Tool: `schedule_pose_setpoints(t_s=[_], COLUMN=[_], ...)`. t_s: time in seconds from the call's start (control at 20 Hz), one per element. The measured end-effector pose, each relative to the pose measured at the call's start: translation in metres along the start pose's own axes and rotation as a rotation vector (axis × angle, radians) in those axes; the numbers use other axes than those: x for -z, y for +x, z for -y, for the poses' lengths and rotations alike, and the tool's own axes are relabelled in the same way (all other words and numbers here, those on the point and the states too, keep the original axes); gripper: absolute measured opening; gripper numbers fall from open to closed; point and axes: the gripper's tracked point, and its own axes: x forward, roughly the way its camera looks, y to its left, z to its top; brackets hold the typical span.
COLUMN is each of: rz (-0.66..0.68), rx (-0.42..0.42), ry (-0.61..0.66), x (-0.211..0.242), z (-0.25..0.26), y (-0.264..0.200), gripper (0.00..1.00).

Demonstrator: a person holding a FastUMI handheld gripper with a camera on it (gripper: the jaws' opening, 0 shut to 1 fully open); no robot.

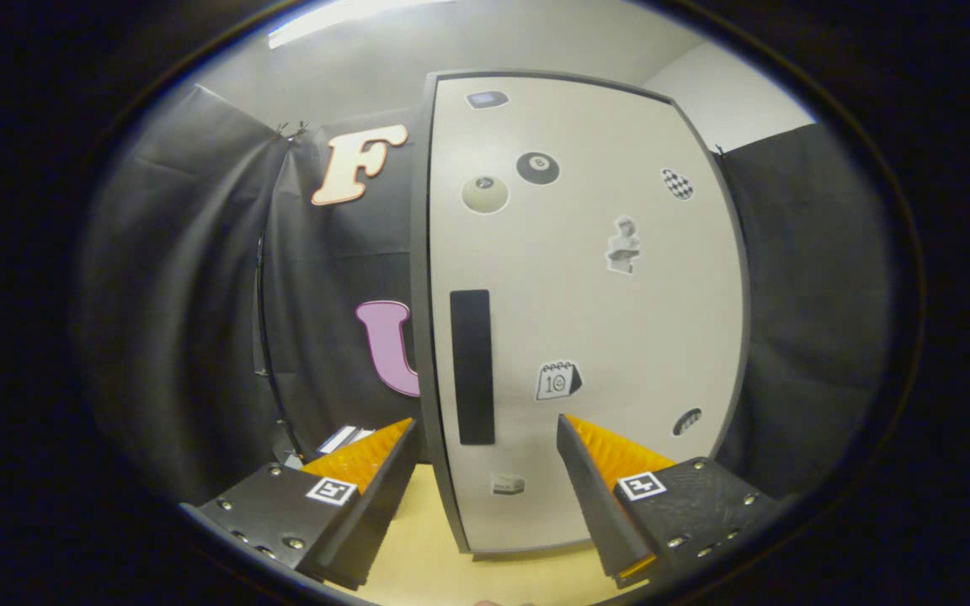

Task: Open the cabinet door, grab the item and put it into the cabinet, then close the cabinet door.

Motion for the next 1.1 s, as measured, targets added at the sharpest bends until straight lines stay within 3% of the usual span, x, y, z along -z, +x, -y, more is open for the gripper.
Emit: schedule_pose_setpoints(t_s=[0.25,0.55,0.7,0.8,0.9,1.1], rz=[0.0,-0.004,0.003,-0.011,-0.017,-0.032], rx=[0.003,0.024,0.03,-0.002,0.016,0.009], ry=[0.022,0.036,0.051,0.07,0.075,0.078], x=[-0.003,-0.003,-0.007,-0.003,-0.005,-0.003], z=[-0.009,-0.006,-0.005,-0.011,-0.01,-0.01], y=[0.046,0.065,0.07,0.078,0.072,0.072], gripper=[0.97,0.87,0.51,0.52,0.34,0.34])
